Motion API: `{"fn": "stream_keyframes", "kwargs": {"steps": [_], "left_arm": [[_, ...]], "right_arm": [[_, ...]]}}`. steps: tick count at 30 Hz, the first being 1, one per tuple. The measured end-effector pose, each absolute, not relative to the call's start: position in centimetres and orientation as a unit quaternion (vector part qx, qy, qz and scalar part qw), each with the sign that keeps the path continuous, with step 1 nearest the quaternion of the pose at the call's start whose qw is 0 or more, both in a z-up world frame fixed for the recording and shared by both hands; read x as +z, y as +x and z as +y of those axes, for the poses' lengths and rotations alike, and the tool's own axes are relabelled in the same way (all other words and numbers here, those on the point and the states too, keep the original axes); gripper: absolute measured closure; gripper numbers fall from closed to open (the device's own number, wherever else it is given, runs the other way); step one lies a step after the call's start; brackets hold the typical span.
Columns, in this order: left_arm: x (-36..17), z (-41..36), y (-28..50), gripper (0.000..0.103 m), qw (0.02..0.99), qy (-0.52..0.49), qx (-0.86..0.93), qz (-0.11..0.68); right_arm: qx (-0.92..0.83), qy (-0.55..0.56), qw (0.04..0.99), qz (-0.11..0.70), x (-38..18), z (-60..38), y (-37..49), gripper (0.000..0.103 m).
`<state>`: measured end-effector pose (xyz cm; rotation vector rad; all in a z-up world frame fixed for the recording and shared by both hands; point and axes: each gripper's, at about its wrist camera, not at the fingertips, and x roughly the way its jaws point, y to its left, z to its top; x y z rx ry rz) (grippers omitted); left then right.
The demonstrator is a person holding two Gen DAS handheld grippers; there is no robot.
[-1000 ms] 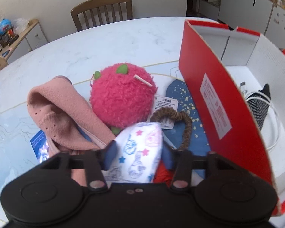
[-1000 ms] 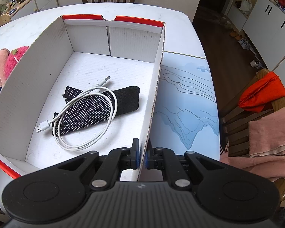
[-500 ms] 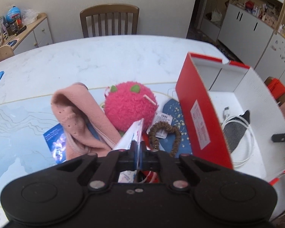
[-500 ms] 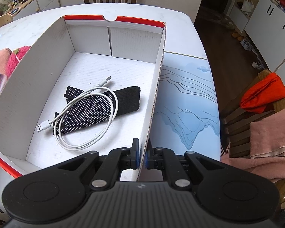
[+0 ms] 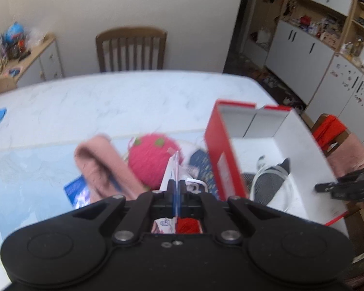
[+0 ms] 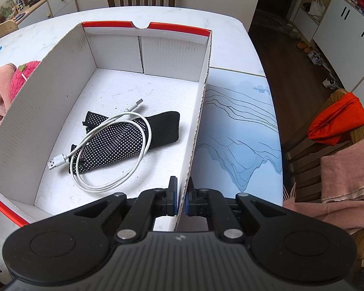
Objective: Organize objects
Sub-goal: 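Grasp the white sticker packet from the pile with the left gripper, then carry the sticker packet into the box and open the left gripper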
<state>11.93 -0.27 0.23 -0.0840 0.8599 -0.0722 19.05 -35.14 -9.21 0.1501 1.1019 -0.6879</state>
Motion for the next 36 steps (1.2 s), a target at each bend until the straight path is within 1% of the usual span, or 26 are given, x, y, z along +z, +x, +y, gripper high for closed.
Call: {"fn": "stream_keyframes", "kwargs": {"steps": [8, 13, 18, 21, 27, 36], "left_arm": [[3.9, -5.4, 13.7, 0.103, 0.922, -0.028, -0.097, 0.375], [4.5, -9.2, 15.6, 0.103, 0.923, -0.007, -0.128, 0.364], [2.3, -12.5, 18.1, 0.103, 0.916, 0.012, -0.127, 0.380], [0.5, -13.8, 19.7, 0.103, 0.907, 0.008, -0.123, 0.402], [-2.4, -16.1, 22.0, 0.103, 0.895, 0.036, -0.112, 0.430], [-6.4, -19.1, 24.6, 0.103, 0.884, 0.093, -0.087, 0.449]], "right_arm": [[-0.324, 0.072, 0.793, 0.510, -9.2, -35.1, 19.1, 0.097], [-0.325, 0.069, 0.793, 0.511, -9.2, -35.0, 19.2, 0.097], [-0.325, 0.069, 0.794, 0.509, -9.3, -35.2, 19.1, 0.097], [-0.323, 0.067, 0.795, 0.509, -9.3, -35.3, 19.2, 0.097], [-0.327, 0.069, 0.793, 0.509, -9.5, -35.5, 19.2, 0.097], [-0.324, 0.069, 0.794, 0.510, -9.5, -35.8, 19.2, 0.097]]}}
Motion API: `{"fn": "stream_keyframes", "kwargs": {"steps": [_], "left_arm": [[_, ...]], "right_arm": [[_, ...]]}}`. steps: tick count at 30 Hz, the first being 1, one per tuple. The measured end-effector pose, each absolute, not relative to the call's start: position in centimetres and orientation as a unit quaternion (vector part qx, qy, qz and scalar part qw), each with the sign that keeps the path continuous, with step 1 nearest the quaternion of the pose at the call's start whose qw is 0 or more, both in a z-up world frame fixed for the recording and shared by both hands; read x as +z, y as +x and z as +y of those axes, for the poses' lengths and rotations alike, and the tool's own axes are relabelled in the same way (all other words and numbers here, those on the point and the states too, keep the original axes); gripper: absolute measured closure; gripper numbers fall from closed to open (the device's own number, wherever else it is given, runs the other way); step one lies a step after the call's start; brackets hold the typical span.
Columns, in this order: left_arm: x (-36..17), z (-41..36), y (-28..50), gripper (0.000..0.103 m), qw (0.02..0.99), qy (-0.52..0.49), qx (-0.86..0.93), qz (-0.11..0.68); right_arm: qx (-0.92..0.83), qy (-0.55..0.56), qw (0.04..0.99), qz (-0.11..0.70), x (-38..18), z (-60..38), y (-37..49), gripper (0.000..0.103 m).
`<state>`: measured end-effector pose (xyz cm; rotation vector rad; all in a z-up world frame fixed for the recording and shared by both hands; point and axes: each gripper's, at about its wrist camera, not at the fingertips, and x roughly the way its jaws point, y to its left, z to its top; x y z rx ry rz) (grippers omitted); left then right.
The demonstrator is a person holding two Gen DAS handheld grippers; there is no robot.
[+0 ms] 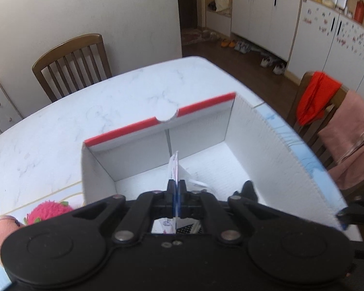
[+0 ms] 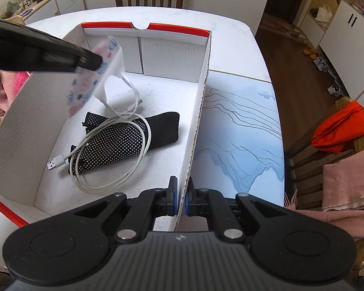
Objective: Organize objects
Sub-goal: 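Carry the sticker packet into the box and open the left gripper, then move the left gripper back toward the remaining pile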
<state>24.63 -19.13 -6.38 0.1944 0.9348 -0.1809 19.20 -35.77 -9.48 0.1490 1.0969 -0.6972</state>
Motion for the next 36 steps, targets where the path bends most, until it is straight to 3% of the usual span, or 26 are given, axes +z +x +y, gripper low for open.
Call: {"fn": "stream_keyframes", "kwargs": {"steps": [9, 18, 36], "left_arm": [[-10.0, -20.6, 25.3, 0.103, 0.860, 0.104, -0.081, 0.493], [-11.6, -20.3, 24.7, 0.087, 0.837, 0.079, -0.108, 0.531], [-6.8, -17.7, 20.1, 0.078, 0.856, 0.002, -0.112, 0.504]], "right_arm": [[-0.322, 0.067, 0.793, 0.512, -9.5, -35.9, 19.1, 0.097], [-0.322, 0.073, 0.794, 0.510, -9.5, -36.1, 19.1, 0.097], [-0.322, 0.090, 0.784, 0.523, -9.7, -36.9, 19.4, 0.097]]}}
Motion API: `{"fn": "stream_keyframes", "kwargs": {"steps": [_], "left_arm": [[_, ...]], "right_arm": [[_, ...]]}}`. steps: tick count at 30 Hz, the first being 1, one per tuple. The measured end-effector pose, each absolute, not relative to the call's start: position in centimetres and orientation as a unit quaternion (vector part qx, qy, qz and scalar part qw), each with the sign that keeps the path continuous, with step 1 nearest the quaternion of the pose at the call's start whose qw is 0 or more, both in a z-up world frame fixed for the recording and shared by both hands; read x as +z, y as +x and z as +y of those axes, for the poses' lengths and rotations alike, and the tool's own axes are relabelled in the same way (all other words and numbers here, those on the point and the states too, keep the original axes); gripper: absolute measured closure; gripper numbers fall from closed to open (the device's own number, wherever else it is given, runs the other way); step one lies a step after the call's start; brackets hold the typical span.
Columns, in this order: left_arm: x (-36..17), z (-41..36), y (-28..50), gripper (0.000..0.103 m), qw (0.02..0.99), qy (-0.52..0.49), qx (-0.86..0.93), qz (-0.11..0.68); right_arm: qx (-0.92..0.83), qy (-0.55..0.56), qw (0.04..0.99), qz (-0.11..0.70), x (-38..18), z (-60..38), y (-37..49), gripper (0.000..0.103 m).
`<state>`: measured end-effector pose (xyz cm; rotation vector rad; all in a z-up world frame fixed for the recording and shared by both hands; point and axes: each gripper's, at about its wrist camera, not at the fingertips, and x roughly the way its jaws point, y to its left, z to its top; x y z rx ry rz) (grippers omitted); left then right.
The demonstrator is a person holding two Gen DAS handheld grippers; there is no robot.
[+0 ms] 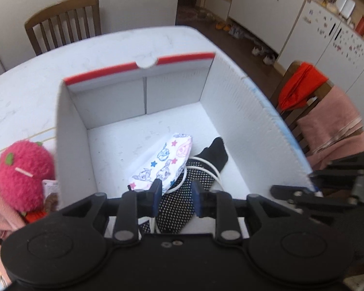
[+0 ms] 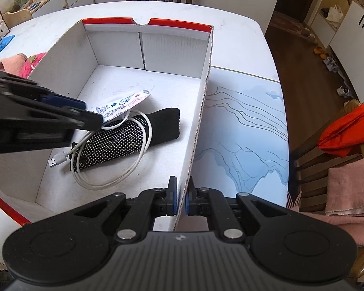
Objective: Organize objects
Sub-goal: 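Move the left gripper back toward the remaining pile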
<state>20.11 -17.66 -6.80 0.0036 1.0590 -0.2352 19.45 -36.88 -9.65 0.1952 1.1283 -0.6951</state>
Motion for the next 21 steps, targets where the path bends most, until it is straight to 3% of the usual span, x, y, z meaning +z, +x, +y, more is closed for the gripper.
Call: {"fn": "stream_keyframes", "kwargs": {"steps": [12, 21], "left_arm": [[-1.5, -11.3, 14.2, 0.074, 0.893, -0.067, -0.057, 0.442], [-0.5, -5.0, 9.9, 0.071, 0.905, -0.071, -0.012, 0.418]], "right_arm": [[-0.324, 0.098, 0.770, 0.540, -9.9, -36.9, 19.8, 0.097], [-0.333, 0.120, 0.757, 0.549, -10.2, -37.3, 20.1, 0.097]]}}
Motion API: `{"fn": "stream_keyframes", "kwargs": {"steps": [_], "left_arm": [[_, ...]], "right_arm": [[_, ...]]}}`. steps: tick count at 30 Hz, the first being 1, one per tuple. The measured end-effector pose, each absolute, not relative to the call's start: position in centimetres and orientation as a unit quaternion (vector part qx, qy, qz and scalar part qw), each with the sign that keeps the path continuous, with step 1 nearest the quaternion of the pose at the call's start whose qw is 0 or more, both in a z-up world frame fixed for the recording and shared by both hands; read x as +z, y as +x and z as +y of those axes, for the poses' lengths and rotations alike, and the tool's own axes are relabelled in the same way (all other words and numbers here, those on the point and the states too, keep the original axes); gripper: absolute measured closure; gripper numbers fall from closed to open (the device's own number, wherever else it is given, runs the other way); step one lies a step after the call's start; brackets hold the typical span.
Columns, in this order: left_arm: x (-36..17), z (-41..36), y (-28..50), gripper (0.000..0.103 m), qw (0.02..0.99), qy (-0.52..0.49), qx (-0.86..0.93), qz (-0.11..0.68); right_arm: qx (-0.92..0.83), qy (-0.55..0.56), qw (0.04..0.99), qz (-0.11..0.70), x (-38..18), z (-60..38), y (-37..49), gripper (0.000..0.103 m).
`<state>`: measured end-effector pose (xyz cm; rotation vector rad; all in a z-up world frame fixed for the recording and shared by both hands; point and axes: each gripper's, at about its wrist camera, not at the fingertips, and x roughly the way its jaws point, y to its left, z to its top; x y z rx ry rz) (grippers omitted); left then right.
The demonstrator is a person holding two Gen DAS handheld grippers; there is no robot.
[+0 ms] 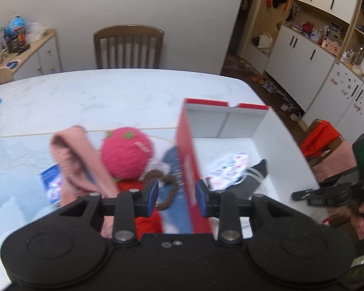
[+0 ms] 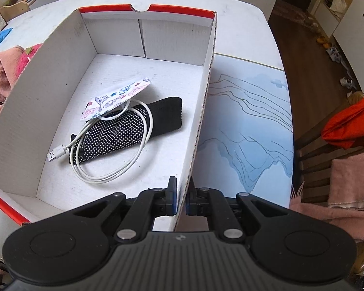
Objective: Organize objects
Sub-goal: 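Move the left gripper back toward the remaining pile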
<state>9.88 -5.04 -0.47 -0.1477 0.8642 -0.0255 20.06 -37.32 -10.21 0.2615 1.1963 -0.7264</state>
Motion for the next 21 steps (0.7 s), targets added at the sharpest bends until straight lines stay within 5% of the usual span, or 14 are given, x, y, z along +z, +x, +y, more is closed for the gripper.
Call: {"fn": "stream_keyframes", "kwargs": {"steps": [16, 21], "left_arm": [[-4.6, 2.4, 5.9, 0.060, 0.894, -0.064, -0.003, 0.443], [-5.8, 3.3, 5.4, 0.047, 0.894, -0.053, -0.012, 0.445]], "right_arm": [[-0.374, 0.148, 0.723, 0.562, -10.9, -37.6, 20.8, 0.098], [-0.390, 0.152, 0.714, 0.562, -11.0, -37.5, 20.9, 0.098]]}}
